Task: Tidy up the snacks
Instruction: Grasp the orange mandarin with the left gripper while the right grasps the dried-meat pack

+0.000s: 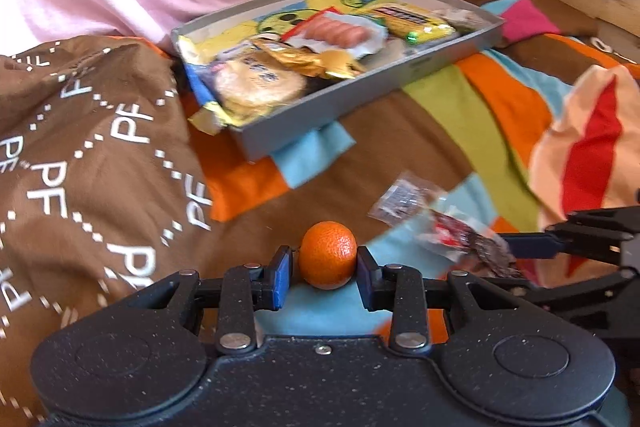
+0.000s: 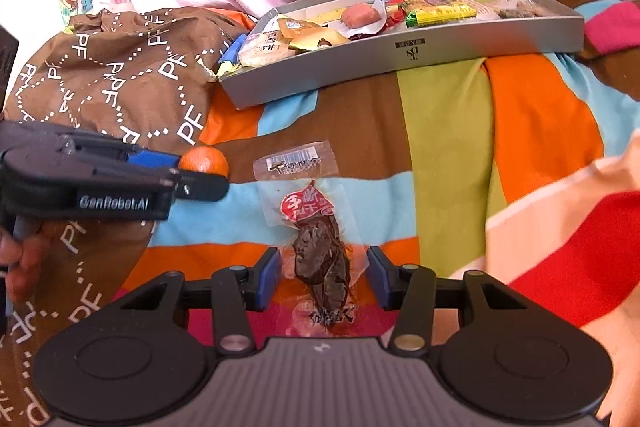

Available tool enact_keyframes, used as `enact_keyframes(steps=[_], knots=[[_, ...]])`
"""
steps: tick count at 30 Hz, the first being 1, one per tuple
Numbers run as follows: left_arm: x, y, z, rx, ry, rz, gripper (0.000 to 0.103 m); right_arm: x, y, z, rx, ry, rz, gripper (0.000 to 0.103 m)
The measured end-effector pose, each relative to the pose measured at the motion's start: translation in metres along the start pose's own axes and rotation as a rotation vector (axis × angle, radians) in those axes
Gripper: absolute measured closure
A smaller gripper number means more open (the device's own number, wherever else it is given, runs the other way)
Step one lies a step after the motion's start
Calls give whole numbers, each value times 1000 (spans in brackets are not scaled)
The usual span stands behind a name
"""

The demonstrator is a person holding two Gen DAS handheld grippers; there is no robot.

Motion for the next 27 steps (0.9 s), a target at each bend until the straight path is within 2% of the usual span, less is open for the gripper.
enact_keyframes(steps=[7,12,27], knots=[[-8,21,19,-19,-48,55,67,-11,1,7,46,-14,-21,53],[-12,27,28,-39,-61,64,67,-19,4,10,72,0,-32,53],[-19,23,19,-146,-65,55,67,-40,8,10,125,62,-55,53]])
Point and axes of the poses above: each gripper's, at about its wrist camera, not at the fingertips, and x roughly the way its jaws point, y to its right, z to its underside, the point moved 3 cm from there along x, roughly the way its jaws point, and after that the axes turned 1 degree about -x, right-handed, at the moved point
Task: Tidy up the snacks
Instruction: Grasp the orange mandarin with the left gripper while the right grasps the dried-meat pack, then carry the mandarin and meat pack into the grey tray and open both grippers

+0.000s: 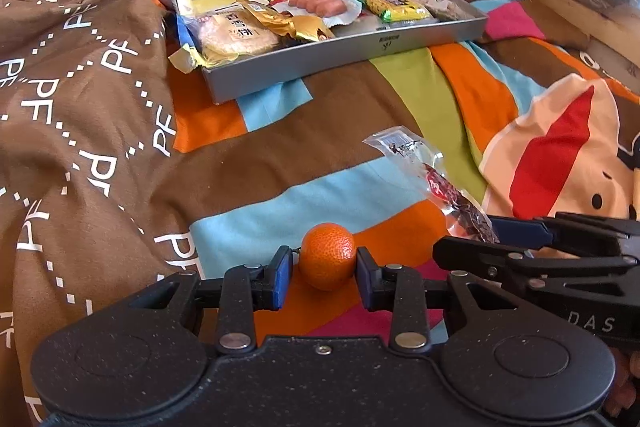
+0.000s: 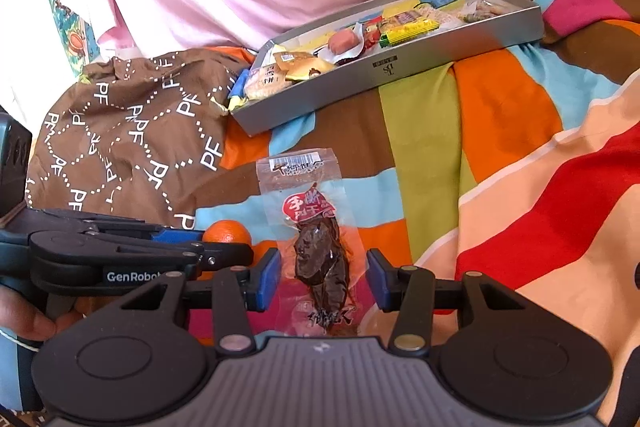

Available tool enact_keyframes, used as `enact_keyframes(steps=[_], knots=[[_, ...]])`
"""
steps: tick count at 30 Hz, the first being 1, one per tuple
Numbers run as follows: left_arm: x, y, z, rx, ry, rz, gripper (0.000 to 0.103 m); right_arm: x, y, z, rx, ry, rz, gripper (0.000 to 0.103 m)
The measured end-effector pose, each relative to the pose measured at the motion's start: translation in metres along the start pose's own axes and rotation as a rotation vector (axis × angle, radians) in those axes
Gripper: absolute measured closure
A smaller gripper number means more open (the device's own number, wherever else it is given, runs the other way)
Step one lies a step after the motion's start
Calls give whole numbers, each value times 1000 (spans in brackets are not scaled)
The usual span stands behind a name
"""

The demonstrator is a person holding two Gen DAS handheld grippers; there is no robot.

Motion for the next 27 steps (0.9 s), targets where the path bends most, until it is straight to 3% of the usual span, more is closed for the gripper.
enact_keyframes(steps=[9,15,22,27], knots=[[-2,3,-12,-5,17,15,67,-5,1,-6,22,23,0,52],[-12,-3,-38,-17,87,14,67,-6,5,-23,33,57,4,52],[-22,-14,-81,-25,192,-6,67,-6,1,-64,-2,109,-18,52],[-19,-27,-119,-54,271,-28,67,3,-9,-115,-86,138,-35,52]])
Point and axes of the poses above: each gripper's, at about its wrist camera, not at the fingertips, and x roughly the way its jaws point, y to its right, z to its underside, the point moved 3 cm from there along x, roughly the way its jaws point, and after that the axes turned 1 degree about -x, right-handed, at the moved point
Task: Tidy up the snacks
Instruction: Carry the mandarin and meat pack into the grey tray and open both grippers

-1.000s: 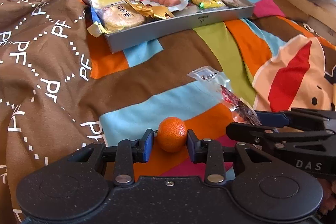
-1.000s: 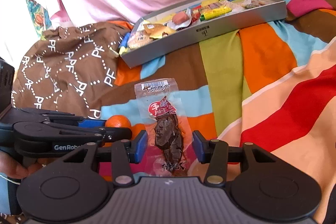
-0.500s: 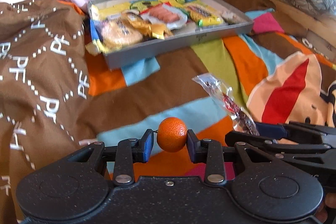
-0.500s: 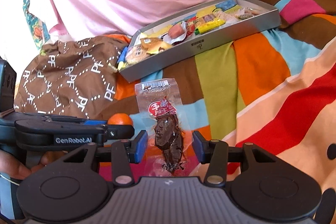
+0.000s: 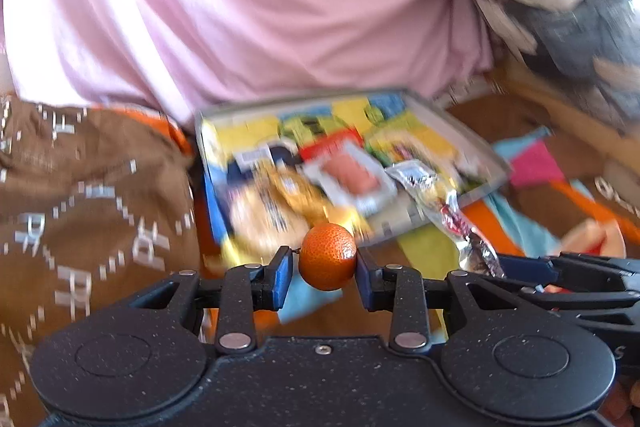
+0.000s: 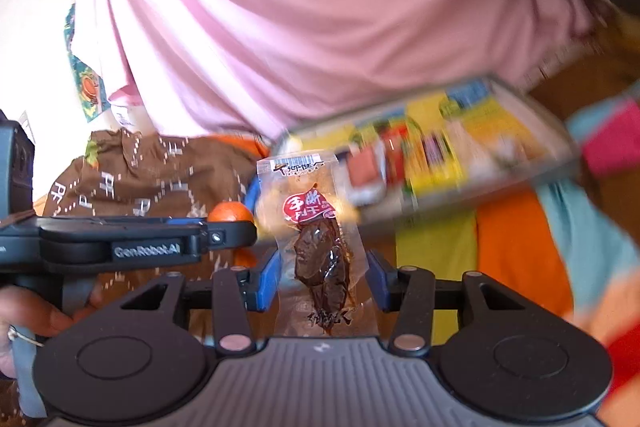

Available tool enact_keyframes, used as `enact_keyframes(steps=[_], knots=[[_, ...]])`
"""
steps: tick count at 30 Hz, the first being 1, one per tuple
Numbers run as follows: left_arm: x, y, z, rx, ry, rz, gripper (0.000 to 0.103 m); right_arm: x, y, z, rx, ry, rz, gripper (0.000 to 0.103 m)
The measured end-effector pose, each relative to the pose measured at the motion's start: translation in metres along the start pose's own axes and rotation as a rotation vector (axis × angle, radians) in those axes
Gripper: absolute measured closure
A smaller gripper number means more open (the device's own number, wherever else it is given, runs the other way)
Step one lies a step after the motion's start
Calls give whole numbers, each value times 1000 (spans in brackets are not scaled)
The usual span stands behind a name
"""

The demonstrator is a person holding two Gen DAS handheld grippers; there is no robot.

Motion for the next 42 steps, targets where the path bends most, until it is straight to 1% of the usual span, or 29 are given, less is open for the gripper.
enact_keyframes(steps=[3,8,10,12,13,15,21,25,29,42], knots=[[15,-7,-22,-2,44,-37,67,16,-1,-30,-57,0,-11,52],[43,-29,-52,-66,79,-102,67,49,0,-73,-165,-9,44,52],[58,-39,-61,-113,61,-114,67,62,0,-88,-185,-12,72,52],[71,-50,-67,-189,41,-123,67,78,0,-99,-216,-21,109,52],[77,-55,-70,-219,37,-116,67,85,0,-101,-240,-25,131,52],[86,-58,-77,-234,31,-107,67,101,3,-105,-268,-34,177,52],[99,-60,-80,-242,29,-98,67,132,19,-108,-243,-68,252,52],[109,-59,-79,-212,2,-102,67,145,23,-103,-257,-100,268,52],[115,-58,-77,-216,-3,-86,67,154,24,-98,-269,-133,271,52],[129,-56,-64,-218,-47,-86,67,162,31,-93,-258,-157,271,51]])
Point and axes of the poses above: each gripper's, at about its wrist camera, not at the fingertips, and x roughly the way its jaws point, y to its right, z to its underside, the point moved 3 cm from there along x, roughly the way its jaws point, and after that the axes turned 1 degree about -x, right-handed, at the moved point
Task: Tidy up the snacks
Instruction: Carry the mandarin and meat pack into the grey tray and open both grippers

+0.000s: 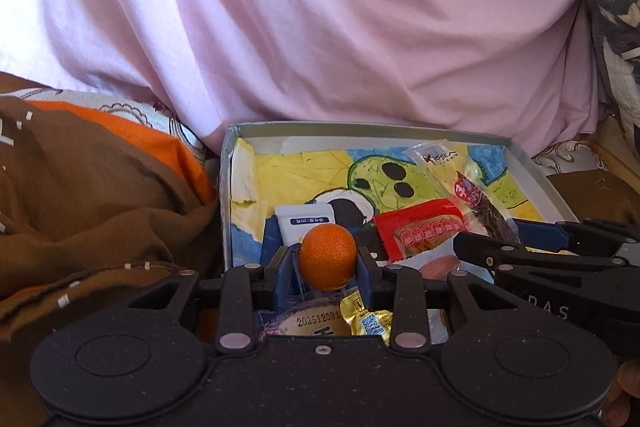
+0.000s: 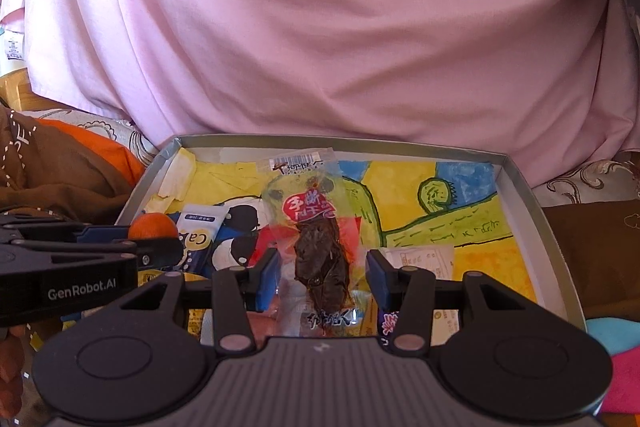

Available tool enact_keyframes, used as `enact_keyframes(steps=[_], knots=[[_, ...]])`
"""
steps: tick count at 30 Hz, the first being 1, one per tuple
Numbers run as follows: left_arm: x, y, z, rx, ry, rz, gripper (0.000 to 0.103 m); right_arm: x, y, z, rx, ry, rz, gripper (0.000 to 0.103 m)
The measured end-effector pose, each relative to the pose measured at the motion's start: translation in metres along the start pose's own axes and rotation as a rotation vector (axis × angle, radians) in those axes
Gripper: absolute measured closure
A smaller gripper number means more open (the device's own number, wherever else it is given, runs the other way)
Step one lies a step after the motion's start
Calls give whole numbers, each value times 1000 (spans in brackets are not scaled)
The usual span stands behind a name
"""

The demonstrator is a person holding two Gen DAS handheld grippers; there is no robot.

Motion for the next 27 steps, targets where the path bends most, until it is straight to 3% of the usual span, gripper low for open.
enact_keyframes(steps=[2,4,7,19,24,27], knots=[[1,-1,0,-6,-3,-14,64,1,1,1,1,-2,4,50],[0,-1,-1,-11,1,-32,50,1,2,1,8,9,7,46],[-3,-1,-5,-31,18,-29,39,-3,4,-1,9,31,14,40],[-19,2,-9,-47,88,-66,16,-27,30,-10,50,118,79,17],[-33,-1,-15,-77,142,-102,6,-42,40,-10,70,161,122,2],[-43,-4,-19,-106,178,-113,3,-51,46,-10,89,193,140,0]])
Point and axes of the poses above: each gripper's, at about its wrist camera, not at the fingertips, and x roughly the way its jaws point, y to its right, z to its underside, the point moved 3 cm from there along x, roughly the way its jaws point, and after that the axes turned 1 degree about -x, right-handed, at the moved point
